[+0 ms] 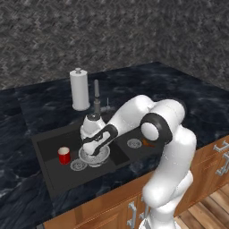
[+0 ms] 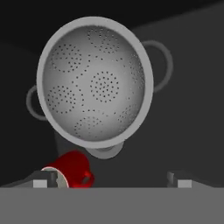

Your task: Pick the colander and mug and place them in the sink. Then turn on the water.

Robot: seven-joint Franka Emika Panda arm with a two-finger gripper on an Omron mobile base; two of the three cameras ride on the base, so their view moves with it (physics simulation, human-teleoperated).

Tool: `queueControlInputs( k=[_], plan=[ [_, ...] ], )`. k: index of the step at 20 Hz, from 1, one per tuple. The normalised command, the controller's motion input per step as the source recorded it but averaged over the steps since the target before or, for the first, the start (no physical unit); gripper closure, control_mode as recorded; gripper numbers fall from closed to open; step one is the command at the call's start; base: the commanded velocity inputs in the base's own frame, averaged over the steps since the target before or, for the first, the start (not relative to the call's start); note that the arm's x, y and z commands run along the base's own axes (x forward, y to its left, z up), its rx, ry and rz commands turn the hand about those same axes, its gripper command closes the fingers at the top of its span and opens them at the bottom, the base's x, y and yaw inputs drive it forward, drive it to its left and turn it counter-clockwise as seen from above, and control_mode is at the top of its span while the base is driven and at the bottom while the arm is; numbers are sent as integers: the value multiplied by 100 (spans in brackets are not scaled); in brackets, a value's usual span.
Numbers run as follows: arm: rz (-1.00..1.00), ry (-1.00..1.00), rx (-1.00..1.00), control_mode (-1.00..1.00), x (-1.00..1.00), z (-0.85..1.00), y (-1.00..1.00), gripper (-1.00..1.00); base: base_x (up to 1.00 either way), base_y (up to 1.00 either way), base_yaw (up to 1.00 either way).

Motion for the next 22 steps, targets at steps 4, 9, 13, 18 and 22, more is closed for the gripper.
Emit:
queueControlInputs(
  k=[4, 9, 13, 18, 22],
  plan=[
    [6, -1, -21, -100, -28, 87, 2, -100, 0, 0, 0],
    [12, -4, -25, -100, -20, 70, -7, -100, 0, 0, 0],
    [19, -8, -23, -100, -10, 76, -7, -100, 0, 0, 0],
    [21, -6, -18, -100, -3, 75, -17, -100, 0, 0, 0],
    [22, -4, -15, -100, -9, 53, -38, -100, 0, 0, 0]
  ],
)
